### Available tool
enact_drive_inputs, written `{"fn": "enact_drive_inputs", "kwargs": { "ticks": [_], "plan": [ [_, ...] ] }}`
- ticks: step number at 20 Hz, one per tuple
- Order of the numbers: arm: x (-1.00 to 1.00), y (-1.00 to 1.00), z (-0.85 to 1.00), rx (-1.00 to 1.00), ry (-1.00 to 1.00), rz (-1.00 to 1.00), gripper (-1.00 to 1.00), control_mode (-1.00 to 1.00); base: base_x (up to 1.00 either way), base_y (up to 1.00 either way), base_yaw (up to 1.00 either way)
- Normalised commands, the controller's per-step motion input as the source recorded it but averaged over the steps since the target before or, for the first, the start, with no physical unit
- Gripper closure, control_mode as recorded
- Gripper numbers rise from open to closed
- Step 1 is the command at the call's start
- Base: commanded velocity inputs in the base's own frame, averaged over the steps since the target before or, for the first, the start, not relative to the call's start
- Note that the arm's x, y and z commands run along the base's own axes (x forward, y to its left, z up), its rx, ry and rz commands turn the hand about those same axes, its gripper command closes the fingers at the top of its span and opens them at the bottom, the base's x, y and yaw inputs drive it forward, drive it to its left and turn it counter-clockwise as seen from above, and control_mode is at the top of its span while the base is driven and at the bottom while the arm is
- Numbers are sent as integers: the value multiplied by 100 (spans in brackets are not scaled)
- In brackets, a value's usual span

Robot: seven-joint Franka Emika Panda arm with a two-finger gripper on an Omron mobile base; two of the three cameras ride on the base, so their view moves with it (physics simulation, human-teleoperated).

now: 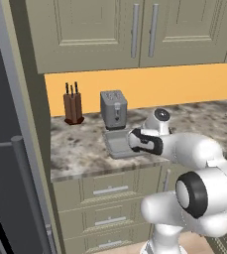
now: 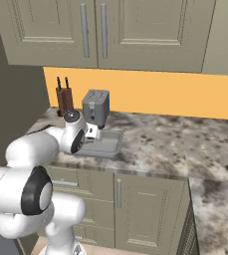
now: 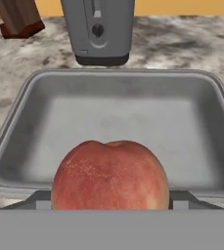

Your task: Pick the peach and banana from the fridge and place them inside the tupperware on the counter.

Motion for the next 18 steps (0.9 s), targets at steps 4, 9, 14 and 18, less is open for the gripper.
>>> {"fn": "enact_drive_inputs", "kwargs": {
  "ticks": [4,9,14,18],
  "plan": [
    [56,0,-32,0,4,0,100,-100,0,0,0],
    [57,0,-32,0,4,0,100,-100,0,0,0],
    [48,0,-39,0,3,0,100,-100,0,0,0],
    [39,0,-35,0,1,0,100,-100,0,0,0]
  ]
}}
